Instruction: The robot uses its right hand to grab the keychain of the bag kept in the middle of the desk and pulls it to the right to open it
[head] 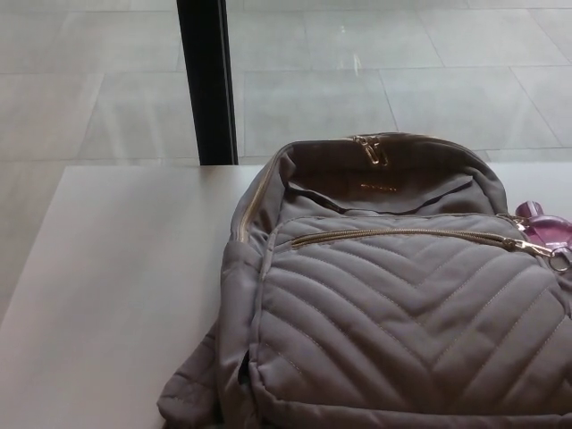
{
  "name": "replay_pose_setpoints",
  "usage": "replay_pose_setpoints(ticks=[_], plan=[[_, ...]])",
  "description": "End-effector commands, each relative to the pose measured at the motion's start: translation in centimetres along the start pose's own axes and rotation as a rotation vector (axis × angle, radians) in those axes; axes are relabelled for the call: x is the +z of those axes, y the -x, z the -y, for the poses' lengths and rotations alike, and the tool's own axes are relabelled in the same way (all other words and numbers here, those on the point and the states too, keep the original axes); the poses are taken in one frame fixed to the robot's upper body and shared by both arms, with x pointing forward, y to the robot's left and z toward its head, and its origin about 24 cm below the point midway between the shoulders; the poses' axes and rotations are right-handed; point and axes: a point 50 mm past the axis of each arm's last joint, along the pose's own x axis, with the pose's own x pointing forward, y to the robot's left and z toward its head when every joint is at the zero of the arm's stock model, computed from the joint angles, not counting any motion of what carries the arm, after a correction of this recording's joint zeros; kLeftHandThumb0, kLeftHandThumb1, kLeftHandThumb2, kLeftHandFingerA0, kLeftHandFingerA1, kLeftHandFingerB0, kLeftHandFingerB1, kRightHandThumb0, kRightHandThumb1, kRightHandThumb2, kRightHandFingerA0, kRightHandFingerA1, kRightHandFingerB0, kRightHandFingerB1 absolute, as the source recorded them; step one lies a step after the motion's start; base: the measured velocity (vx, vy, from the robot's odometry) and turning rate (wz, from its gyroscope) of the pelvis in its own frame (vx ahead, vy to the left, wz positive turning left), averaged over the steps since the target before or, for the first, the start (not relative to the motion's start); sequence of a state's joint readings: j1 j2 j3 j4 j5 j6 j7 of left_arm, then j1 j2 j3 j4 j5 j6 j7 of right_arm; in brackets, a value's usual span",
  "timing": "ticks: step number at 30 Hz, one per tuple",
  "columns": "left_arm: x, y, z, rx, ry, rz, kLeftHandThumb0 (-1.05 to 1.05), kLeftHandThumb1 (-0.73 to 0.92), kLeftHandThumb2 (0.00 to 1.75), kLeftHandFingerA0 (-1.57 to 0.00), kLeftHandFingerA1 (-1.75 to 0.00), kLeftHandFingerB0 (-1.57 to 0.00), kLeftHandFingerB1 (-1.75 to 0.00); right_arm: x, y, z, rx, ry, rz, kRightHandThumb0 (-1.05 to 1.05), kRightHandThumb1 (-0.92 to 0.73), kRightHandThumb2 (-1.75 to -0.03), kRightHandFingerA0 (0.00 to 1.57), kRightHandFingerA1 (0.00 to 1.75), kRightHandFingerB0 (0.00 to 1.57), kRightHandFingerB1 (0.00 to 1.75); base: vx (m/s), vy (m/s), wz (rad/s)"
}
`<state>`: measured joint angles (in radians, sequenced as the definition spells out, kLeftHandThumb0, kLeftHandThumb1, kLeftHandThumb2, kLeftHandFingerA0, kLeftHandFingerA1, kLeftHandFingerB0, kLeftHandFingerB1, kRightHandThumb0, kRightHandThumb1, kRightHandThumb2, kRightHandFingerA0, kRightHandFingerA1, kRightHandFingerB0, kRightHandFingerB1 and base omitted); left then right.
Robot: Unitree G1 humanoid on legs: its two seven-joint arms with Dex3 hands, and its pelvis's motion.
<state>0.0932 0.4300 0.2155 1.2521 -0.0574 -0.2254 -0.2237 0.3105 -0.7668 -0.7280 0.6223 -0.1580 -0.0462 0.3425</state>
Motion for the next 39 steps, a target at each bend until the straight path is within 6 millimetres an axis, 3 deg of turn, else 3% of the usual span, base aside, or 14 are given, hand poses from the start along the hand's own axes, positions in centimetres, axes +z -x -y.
replay_pose_setpoints(ticks=[1,5,6,13,14,15,17,18,29,35,36,37,38,39], plan=[[-0.1,0.2,-0.7,0.018,-0.023,-0.014,-0.84,0.92,0.76,-0.62,-0.51,-0.46,-0.43,-12.5,5.2,-4.6,-0.157,-0.594,-0.500,-0.52,-0.69,-0.58,0.16,0.94,0.00,0.30,0.00,0.000,0.00],[-0.6,0.4,-0.9,0.025,-0.034,-0.026,-0.86,0.92,0.76,-0.62,-0.51,-0.47,-0.43,-14.0,5.9,-6.7,-0.021,-0.604,-0.570,-0.46,-0.69,-0.60,0.12,0.76,0.06,0.40,0.00,0.000,0.00],[-0.8,0.4,-0.9,0.037,-0.032,-0.040,-0.86,0.92,0.76,-0.61,-0.49,-0.47,-0.41,-13.9,5.7,-7.1,0.037,-0.588,-0.572,-0.52,-0.53,-0.83,0.23,0.69,0.04,0.48,0.00,0.000,0.00],[-1.4,0.6,-1.2,0.056,-0.030,-0.062,-0.90,0.91,0.76,-0.62,-0.49,-0.45,-0.42,-13.1,4.9,-8.2,0.135,-0.572,-0.511,-0.52,-0.67,-0.60,0.55,0.70,0.34,0.40,0.00,0.000,0.00],[-1.7,0.8,-1.4,0.057,-0.029,-0.074,-0.87,0.92,0.75,-0.62,-0.49,-0.46,-0.42,-13.2,5.2,-8.3,0.166,-0.567,-0.500,-0.55,-0.53,-0.88,0.55,0.72,0.33,0.53,0.00,0.000,0.00],[-1.5,0.8,-1.4,0.054,-0.041,-0.062,-0.81,0.77,1.16,-0.60,-0.61,-0.40,-0.53,-12.9,5.1,-8.5,0.232,-0.537,-0.481,-0.56,-0.52,-0.88,0.59,0.72,0.37,0.55,0.00,0.000,0.00],[-1.4,0.7,-1.4,0.055,-0.042,-0.060,-0.81,0.77,1.16,-0.60,-0.61,-0.40,-0.53,-12.8,5.0,-8.6,0.243,-0.538,-0.480,-0.56,-0.52,-0.88,0.59,0.72,0.37,0.55,0.00,0.000,0.00],[-1.3,0.7,-1.4,0.053,-0.028,-0.060,-0.84,0.92,0.74,-0.65,-0.49,-0.44,-0.42,-12.6,4.9,-8.7,0.264,-0.487,-0.477,-0.53,-0.67,-0.60,0.69,0.65,0.44,0.42,0.00,0.000,0.00],[-1.3,0.7,-1.4,0.036,-0.022,-0.066,-0.83,0.92,0.77,-0.64,-0.51,-0.46,-0.42,-12.3,4.9,-8.6,0.299,-0.382,-0.443,-0.53,-0.67,-0.60,0.67,0.69,0.49,0.43,0.00,0.000,0.00],[-1.2,0.7,-1.4,0.022,-0.058,-0.062,-0.85,0.92,0.79,-0.64,-0.49,-0.43,-0.41,-11.7,4.5,-9.0,0.366,-0.282,-0.409,-0.58,-0.69,-0.61,0.60,0.67,0.28,0.38,0.00,0.000,0.00],[-1.0,0.7,-1.5,0.022,-0.056,-0.059,-0.79,0.78,1.17,-0.58,-0.61,-0.37,-0.54,-11.7,4.5,-9.2,0.373,-0.275,-0.404,-0.61,-0.54,-0.91,0.57,0.71,0.21,0.50,0.00,0.000,0.00],[-1.1,0.7,-1.5,0.023,-0.052,-0.060,-0.78,0.78,1.16,-0.58,-0.61,-0.37,-0.53,-11.6,4.5,-9.2,0.377,-0.244,-0.401,-0.61,-0.68,-0.61,0.64,0.65,0.28,0.37,0.00,0.000,0.00],[-1.0,0.6,-1.5,0.024,-0.041,-0.060,-0.87,0.92,0.81,-0.63,-0.52,-0.38,-0.42,-11.6,4.5,-9.2,0.380,-0.236,-0.398,-0.61,-0.67,-0.60,0.65,0.68,0.29,0.40,0.00,0.000,0.00],[-0.9,0.6,-1.5,0.022,-0.040,-0.059,-0.85,0.92,0.82,-0.63,-0.51,-0.38,-0.43,-11.6,4.5,-9.2,0.383,-0.241,-0.396,-0.62,-0.67,-0.60,0.66,0.68,0.30,0.39,0.00,0.000,0.00]])
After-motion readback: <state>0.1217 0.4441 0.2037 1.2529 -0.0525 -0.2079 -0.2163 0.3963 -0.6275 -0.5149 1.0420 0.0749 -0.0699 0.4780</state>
